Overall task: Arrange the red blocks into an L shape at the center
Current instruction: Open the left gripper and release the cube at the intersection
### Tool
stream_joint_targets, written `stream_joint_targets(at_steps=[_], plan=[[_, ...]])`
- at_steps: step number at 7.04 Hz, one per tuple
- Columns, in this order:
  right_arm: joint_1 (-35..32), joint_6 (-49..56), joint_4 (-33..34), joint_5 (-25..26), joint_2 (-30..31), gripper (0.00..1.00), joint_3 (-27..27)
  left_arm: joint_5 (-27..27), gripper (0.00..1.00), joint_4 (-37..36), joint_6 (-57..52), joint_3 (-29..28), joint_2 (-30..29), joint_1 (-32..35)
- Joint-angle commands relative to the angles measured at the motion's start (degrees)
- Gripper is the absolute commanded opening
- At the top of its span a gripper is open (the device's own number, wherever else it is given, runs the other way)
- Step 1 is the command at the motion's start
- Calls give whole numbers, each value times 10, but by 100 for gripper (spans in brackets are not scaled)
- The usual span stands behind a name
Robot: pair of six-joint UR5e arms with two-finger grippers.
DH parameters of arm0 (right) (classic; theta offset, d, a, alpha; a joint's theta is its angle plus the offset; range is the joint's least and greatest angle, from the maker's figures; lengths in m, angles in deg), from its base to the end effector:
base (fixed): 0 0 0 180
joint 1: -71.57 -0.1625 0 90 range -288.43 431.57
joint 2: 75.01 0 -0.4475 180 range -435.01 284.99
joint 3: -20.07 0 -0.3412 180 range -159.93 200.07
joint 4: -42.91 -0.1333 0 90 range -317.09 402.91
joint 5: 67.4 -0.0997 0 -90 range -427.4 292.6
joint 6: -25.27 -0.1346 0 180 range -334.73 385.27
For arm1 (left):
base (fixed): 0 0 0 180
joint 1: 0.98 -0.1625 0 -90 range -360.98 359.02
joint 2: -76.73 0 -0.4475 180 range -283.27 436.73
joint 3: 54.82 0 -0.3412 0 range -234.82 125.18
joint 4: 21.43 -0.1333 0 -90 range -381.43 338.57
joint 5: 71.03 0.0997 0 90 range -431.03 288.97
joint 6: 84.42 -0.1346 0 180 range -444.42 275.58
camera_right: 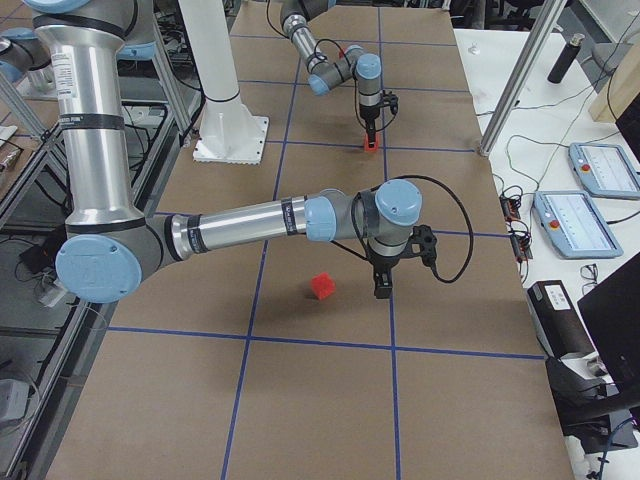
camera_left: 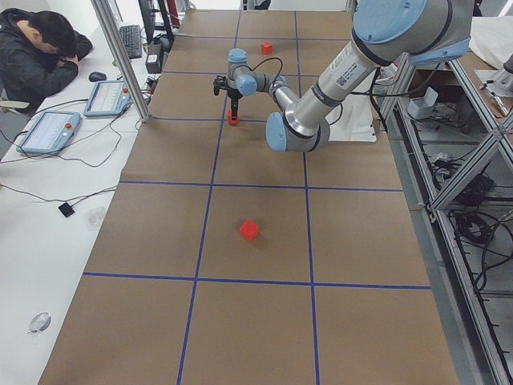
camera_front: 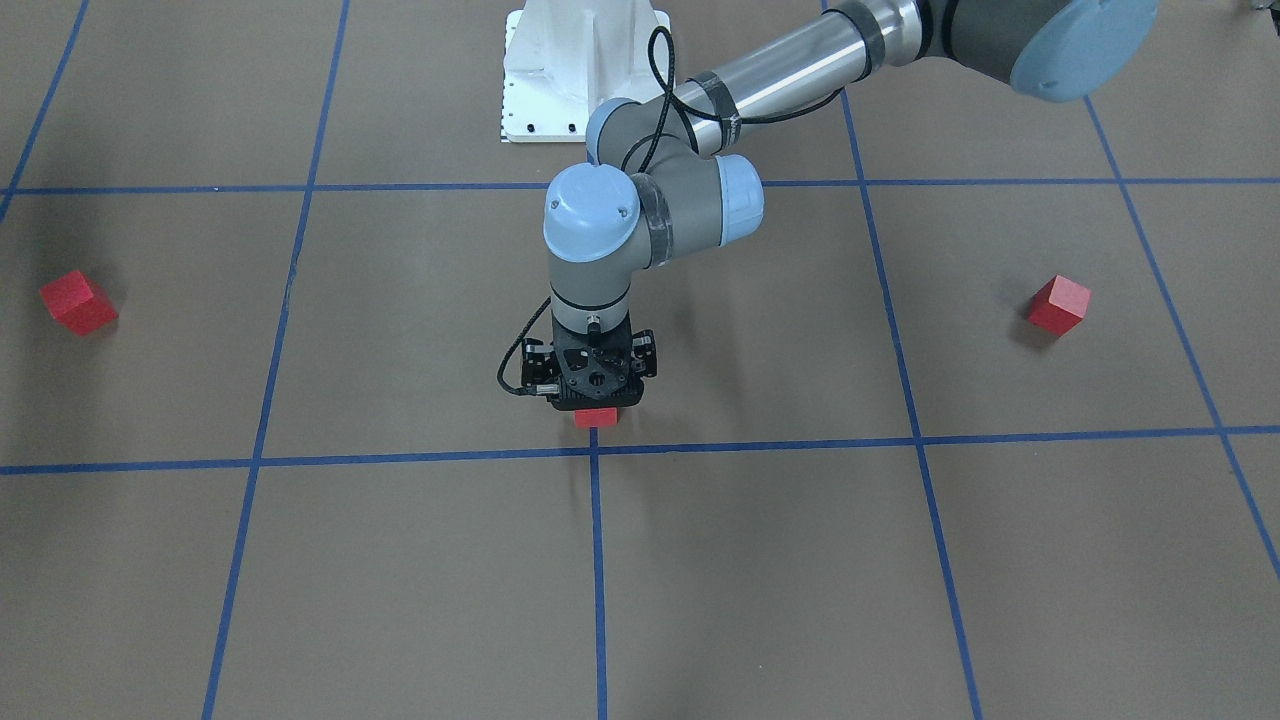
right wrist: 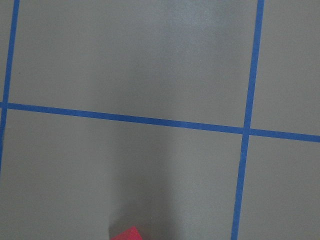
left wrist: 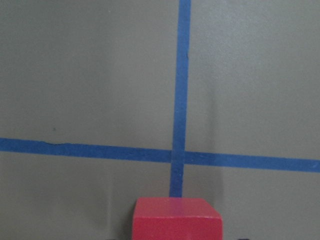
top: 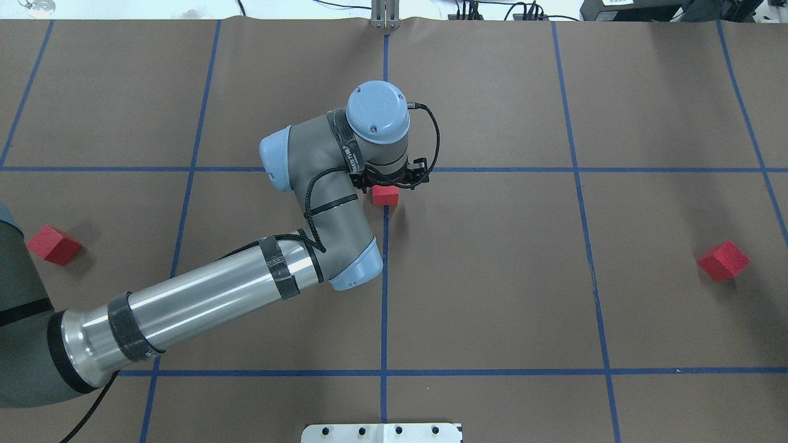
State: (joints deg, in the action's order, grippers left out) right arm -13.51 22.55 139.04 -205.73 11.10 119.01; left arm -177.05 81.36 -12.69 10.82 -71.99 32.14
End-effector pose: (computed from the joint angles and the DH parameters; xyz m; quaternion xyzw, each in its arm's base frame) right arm -0.0079 -0.4736 0.6104 0.0260 -0.4113 -0.0414 0.9102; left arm 0.6399 -0.5323 0.2172 0.0566 0.4123 -0.0620 0.9072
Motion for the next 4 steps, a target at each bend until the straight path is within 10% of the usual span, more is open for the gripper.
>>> stream_joint_targets(at_steps=[1, 4], plan=[[0, -1, -1, 4, 0, 99, 4, -40, 100, -70, -3, 60, -2, 58], [17, -13, -55, 3, 22, 99, 20, -113, 100, -180, -75, 158, 5, 150]])
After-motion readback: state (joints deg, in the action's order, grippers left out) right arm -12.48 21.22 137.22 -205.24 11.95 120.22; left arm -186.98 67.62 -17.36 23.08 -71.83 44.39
